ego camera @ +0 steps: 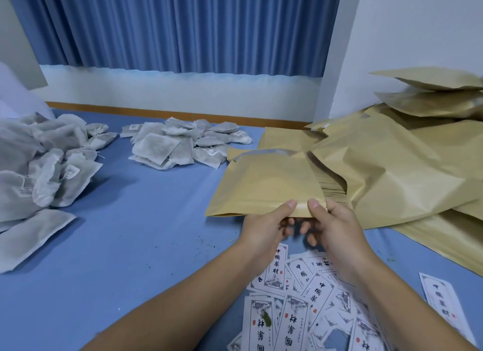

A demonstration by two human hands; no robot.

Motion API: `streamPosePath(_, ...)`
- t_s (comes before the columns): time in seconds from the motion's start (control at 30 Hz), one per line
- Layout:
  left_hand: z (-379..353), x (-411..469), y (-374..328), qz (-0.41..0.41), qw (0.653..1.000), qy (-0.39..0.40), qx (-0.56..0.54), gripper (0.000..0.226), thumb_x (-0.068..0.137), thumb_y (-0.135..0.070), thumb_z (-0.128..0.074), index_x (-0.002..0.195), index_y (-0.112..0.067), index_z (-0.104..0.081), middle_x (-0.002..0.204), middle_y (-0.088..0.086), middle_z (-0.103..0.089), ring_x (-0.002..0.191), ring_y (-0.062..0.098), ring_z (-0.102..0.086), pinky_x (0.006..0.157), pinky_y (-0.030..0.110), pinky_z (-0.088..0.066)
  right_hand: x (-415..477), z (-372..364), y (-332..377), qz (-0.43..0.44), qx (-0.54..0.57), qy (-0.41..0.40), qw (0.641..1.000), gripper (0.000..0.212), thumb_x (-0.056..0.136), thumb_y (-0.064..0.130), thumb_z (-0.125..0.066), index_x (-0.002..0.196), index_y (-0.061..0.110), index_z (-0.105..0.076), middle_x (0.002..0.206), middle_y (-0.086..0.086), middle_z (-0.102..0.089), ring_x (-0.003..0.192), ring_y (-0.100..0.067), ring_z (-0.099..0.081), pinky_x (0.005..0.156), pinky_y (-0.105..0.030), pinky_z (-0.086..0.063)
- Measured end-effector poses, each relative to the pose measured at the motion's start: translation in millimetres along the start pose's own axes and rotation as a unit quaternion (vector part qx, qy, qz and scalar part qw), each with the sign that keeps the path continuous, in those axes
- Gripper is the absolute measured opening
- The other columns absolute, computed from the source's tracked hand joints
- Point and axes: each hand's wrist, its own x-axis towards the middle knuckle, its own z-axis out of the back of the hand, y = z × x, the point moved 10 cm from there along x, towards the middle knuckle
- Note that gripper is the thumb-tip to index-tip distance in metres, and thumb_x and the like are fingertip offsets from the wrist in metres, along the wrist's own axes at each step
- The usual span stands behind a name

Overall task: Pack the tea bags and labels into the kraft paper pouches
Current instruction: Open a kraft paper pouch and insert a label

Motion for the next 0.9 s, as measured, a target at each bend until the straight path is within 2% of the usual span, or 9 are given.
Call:
streamPosePath(0.17, 0, -2, 4, -0.016, 0.999, -0.027, 0.033, 0.013, 0.086, -0.012, -0.076, 0.08, -0.004, -0.068, 0.069, 0.009, -0.059, 0.055, 0.013, -0.047, 0.052, 0.023, -0.04, -3, -1, 7, 0.024, -0.065, -0.019, 0.997, 0.025, 0.105, 0.03, -0.051, 0.095, 0.009, -0.061, 0.069, -0.021, -0.064, 0.057, -0.024, -0.054, 0.046, -0.031, -0.038)
streamPosePath(0.3, 0, -5, 7, -0.019, 0.998, -0.06, 0.028, 0.012, 0.084, -0.007, -0.077, 0.086, 0.001, -0.068, 0.066, 0.01, -0.057, 0.054, 0.014, -0.046, 0.054, 0.024, -0.039, -8, 5, 3, 0.019, -0.051, -0.077, 0.996, 0.021, 0.102, 0.019, -0.053, 0.088, 0.004, -0.057, 0.056, -0.007, -0.052, 0.048, -0.018, -0.044, 0.043, -0.025, -0.034)
streamPosePath(0.4, 5, -4, 13, -0.006, 0.995, -0.1, 0.018, 0.018, 0.083, -0.005, -0.076, 0.091, 0.009, -0.068, 0.058, 0.006, -0.054, 0.049, 0.015, -0.042, 0.053, 0.026, -0.038, -11, 6, -2, 0.009, -0.037, -0.103, 0.994, 0.02, 0.1, 0.014, -0.054, 0.081, 0.007, -0.057, 0.054, -0.005, -0.05, 0.049, -0.018, -0.043, 0.047, -0.028, -0.034)
streamPosePath(0.57, -11, -6, 9, -0.018, 0.999, -0.039, -0.012, 0.017, 0.088, -0.008, -0.072, 0.082, 0.004, -0.06, 0.059, 0.011, -0.048, 0.066, 0.028, -0.044, 0.068, 0.042, -0.04, -14, 2, -4, 0.007, 0.056, -0.109, 0.992, 0.031, 0.097, 0.019, -0.065, 0.093, -0.009, -0.05, 0.061, -0.016, -0.051, 0.058, -0.026, -0.044, 0.045, -0.03, -0.036)
streamPosePath(0.7, -9, -8, 7, -0.029, 0.998, -0.038, -0.033, 0.022, 0.089, -0.014, -0.073, 0.08, 0.002, -0.061, 0.061, 0.012, -0.051, 0.058, 0.025, -0.048, 0.067, 0.041, -0.04, -16, 4, 2, 0.035, 0.057, -0.12, 0.991, 0.024, 0.095, 0.017, -0.067, 0.081, 0.004, -0.053, 0.057, -0.012, -0.051, 0.052, -0.022, -0.045, 0.044, -0.028, -0.038)
streamPosePath(0.8, -8, -7, 8, -0.024, 0.998, -0.031, -0.042, 0.023, 0.089, -0.014, -0.074, 0.082, 0.003, -0.06, 0.063, 0.01, -0.048, 0.06, 0.025, -0.046, 0.063, 0.04, -0.043, -18, 2, -2, 0.022, 0.094, -0.114, 0.989, 0.02, 0.094, 0.016, -0.068, 0.081, 0.007, -0.056, 0.058, -0.013, -0.05, 0.053, -0.023, -0.046, 0.044, -0.028, -0.037)
streamPosePath(0.9, -7, -5, 7, -0.024, 0.999, -0.025, -0.035, 0.023, 0.087, -0.015, -0.076, 0.08, 0.002, -0.062, 0.063, 0.01, -0.05, 0.062, 0.026, -0.048, 0.068, 0.041, -0.043, -18, -1, -2, 0.017, 0.103, -0.101, 0.989, 0.016, 0.092, 0.016, -0.071, 0.079, 0.008, -0.065, 0.059, -0.012, -0.054, 0.053, -0.021, -0.048, 0.043, -0.026, -0.038)
